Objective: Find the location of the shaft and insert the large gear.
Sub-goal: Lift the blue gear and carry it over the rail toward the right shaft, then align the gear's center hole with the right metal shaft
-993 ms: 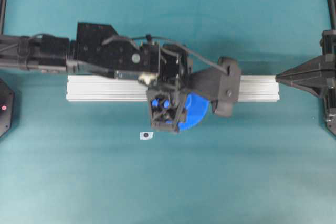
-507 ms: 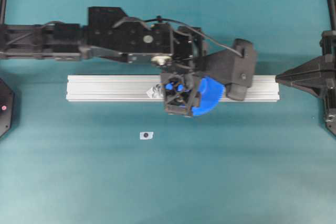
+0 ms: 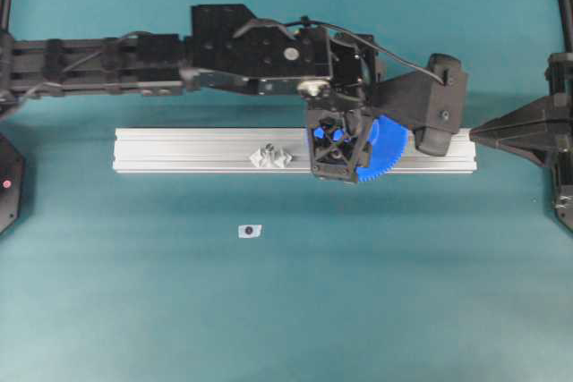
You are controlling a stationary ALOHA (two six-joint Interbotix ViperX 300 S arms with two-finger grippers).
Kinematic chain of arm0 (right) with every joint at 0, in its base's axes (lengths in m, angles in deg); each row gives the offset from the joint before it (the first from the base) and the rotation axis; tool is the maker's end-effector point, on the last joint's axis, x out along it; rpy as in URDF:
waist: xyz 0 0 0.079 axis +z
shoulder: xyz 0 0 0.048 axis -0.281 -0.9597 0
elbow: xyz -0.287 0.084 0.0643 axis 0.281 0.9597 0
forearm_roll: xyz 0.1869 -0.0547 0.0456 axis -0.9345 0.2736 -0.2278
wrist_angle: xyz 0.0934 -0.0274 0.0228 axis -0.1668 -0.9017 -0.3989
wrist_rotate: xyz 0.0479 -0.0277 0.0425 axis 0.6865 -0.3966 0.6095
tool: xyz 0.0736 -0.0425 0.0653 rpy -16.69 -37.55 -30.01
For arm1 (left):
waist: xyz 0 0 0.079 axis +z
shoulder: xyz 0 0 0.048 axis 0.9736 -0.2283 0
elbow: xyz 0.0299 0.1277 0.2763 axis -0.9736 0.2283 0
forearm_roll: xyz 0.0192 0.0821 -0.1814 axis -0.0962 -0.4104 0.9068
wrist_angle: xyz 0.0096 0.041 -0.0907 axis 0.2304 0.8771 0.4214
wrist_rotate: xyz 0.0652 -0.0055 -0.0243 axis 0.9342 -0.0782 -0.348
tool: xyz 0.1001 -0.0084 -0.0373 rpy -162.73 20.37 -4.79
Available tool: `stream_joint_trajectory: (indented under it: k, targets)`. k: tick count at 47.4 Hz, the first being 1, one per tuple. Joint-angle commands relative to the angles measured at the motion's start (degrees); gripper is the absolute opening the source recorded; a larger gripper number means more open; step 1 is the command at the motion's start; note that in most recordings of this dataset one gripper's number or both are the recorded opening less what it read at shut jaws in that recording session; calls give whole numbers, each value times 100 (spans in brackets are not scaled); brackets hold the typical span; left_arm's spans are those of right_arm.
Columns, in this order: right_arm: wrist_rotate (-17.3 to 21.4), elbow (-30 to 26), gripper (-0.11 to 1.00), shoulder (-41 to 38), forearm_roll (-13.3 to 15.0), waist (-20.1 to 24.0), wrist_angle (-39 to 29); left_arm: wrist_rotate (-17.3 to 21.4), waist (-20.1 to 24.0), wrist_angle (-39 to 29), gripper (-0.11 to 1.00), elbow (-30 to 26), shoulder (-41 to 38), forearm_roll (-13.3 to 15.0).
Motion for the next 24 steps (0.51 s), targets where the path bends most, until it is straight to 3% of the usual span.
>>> stream_joint_trajectory:
  k: [1, 24]
  targets:
    - [44, -53, -2, -26, -9, -35, 35, 18, 18, -97, 70, -290, 62, -18]
    - [44, -62, -2, 9, -9, -70, 26, 158, 105, -334, 70, -562, -281, -18]
